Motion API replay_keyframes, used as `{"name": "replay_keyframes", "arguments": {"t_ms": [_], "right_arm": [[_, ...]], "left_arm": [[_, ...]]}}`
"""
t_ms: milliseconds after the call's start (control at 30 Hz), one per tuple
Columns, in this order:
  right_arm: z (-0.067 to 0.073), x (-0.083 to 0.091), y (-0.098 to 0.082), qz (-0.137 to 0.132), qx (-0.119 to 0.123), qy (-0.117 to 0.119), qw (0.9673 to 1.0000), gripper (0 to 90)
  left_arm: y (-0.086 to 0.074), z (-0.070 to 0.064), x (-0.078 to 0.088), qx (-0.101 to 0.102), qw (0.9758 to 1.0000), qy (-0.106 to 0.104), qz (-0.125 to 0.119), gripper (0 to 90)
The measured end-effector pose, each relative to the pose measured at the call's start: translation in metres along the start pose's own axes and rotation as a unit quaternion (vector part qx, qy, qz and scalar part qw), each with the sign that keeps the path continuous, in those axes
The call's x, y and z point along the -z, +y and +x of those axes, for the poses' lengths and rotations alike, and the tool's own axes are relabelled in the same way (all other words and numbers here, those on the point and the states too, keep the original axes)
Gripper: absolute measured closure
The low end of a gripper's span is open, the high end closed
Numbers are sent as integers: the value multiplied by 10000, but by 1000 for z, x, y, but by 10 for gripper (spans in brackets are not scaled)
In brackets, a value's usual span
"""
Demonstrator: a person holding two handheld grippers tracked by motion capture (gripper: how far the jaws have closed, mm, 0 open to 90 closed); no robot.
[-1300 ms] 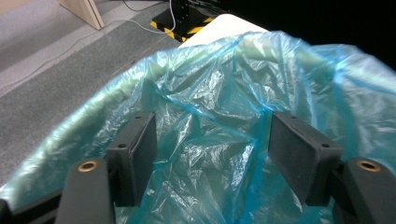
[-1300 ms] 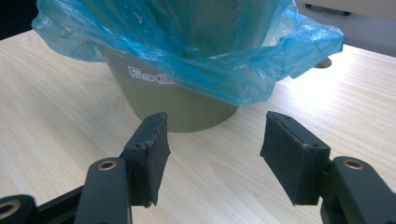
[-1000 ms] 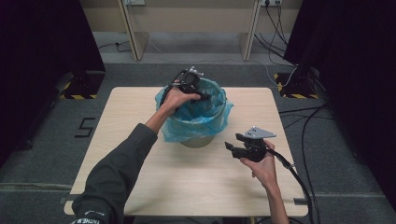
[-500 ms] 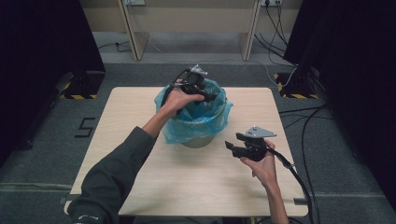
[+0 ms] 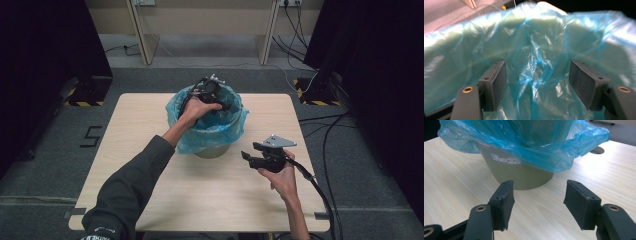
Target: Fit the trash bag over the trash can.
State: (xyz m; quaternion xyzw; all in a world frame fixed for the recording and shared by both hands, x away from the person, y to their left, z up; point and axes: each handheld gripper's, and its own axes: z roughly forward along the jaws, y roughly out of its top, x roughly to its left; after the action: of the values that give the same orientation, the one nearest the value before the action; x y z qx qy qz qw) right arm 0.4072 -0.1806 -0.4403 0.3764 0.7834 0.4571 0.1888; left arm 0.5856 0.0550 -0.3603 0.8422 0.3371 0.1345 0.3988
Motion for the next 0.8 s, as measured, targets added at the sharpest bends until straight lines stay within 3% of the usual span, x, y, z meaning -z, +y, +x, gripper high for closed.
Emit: {"name": "replay_keyframes", "arguments": {"t_ms": [233,367,600,700,800], "right_arm": [[-3,1,-1,-20,-110,-21,9999,404],[-3,0,-2,3,-135,-25,9999,404],[-4,-2,-3,41,-132,-24,9999,404],[-5,-2,-4,62,-142,-15,9999,404],[-5,-2,-4,54,-168,-28,9998,403]], "left_arm": [[9,-3,34,-150,9993,36,-352,284],[13,2,54,-163,9988,38,-463,284],[7,23,78,-153,9992,260,-274,279],[0,32,87,-259,9988,393,-129,283],[-9,37,95,-242,9991,331,-115,307]]}}
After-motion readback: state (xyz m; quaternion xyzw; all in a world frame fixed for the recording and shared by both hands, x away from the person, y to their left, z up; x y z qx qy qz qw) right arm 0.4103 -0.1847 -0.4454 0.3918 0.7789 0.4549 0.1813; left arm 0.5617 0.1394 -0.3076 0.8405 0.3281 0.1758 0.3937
